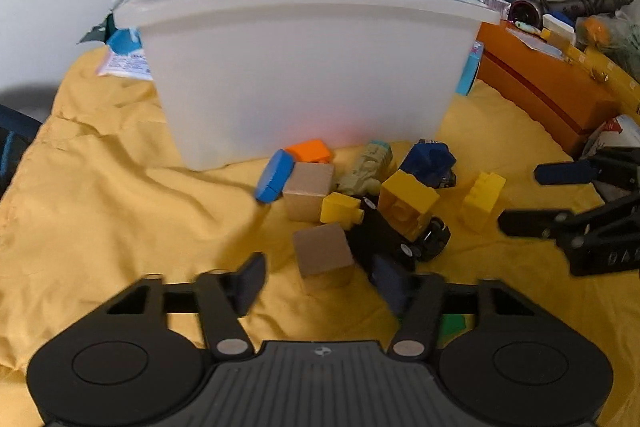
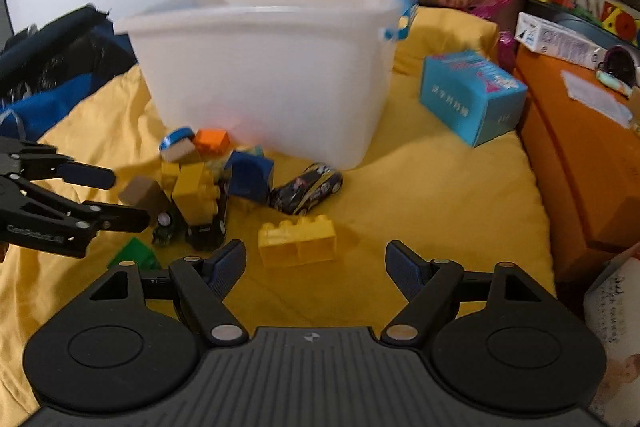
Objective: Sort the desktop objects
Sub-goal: 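Move both open tools back over the toy pile, then grasp the yellow brick with the right tool while the left tool grasps the wooden block, then carry the yellow brick and wooden block into the clear bin and release both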
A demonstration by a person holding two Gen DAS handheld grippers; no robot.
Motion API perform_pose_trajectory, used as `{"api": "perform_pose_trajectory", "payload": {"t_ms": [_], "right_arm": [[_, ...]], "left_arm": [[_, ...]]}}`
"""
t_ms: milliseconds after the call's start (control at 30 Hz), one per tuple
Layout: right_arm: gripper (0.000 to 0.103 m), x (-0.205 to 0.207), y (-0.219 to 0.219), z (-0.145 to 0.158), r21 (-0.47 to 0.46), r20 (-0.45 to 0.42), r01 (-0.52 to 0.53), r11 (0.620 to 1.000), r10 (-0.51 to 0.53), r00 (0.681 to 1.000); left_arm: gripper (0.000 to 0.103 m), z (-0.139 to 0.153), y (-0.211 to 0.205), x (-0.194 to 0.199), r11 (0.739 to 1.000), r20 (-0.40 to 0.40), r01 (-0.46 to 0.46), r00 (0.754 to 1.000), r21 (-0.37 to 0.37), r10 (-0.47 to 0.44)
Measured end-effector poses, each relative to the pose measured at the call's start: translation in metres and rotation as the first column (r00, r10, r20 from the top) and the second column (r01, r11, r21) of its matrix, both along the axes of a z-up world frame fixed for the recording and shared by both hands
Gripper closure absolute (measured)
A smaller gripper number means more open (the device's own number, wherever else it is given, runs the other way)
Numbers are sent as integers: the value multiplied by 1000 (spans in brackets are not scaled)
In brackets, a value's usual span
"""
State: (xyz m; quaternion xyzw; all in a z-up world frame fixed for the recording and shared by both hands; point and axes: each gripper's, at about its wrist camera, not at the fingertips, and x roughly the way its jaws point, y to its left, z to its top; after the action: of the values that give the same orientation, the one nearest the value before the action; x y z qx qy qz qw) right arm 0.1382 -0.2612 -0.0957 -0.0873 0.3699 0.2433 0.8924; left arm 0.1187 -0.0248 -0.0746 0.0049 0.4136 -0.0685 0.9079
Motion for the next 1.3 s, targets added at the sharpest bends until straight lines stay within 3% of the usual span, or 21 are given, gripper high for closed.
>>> {"api": "perform_pose_trajectory", "payload": {"t_ms": [100, 200, 267, 300, 333, 567, 933, 1300], "right_arm": [[23, 5, 6, -6, -14, -2, -26, 1000, 26, 1000], [23, 9, 16, -13, -50, 5, -49, 998, 49, 999], [32, 15, 21, -17, -64, 2, -61, 996, 61, 998], [44, 17, 23, -19, -77, -1, -67, 995, 67, 998], [50, 19, 25, -21, -88, -8, -78, 993, 78, 997], [50, 12, 21, -9, -34, -1, -68, 997, 68, 998], [50, -25, -14, 42, 117, 21, 55, 992, -58, 998], [50, -26, -9, 99, 190, 111, 56, 980, -78, 991]], "left_arm": [[66, -4, -1, 4, 1000, -7, -3, 1000, -16, 3], [68, -6, 0, 3, 1000, -9, -10, 1000, -10, 10], [68, -5, 0, 2, 1000, -5, -18, 1000, -4, 18], [68, -5, 0, 1, 1000, -4, -20, 1000, -2, 19], [68, -5, 1, 0, 1000, -5, -21, 1000, -1, 21], [68, 14, 12, -13, 1000, 41, -23, 999, -1, 23], [68, 68, 27, -36, 1000, 113, -27, 993, -10, 28], [68, 117, 40, -40, 999, 157, -45, 986, -21, 48]]}}
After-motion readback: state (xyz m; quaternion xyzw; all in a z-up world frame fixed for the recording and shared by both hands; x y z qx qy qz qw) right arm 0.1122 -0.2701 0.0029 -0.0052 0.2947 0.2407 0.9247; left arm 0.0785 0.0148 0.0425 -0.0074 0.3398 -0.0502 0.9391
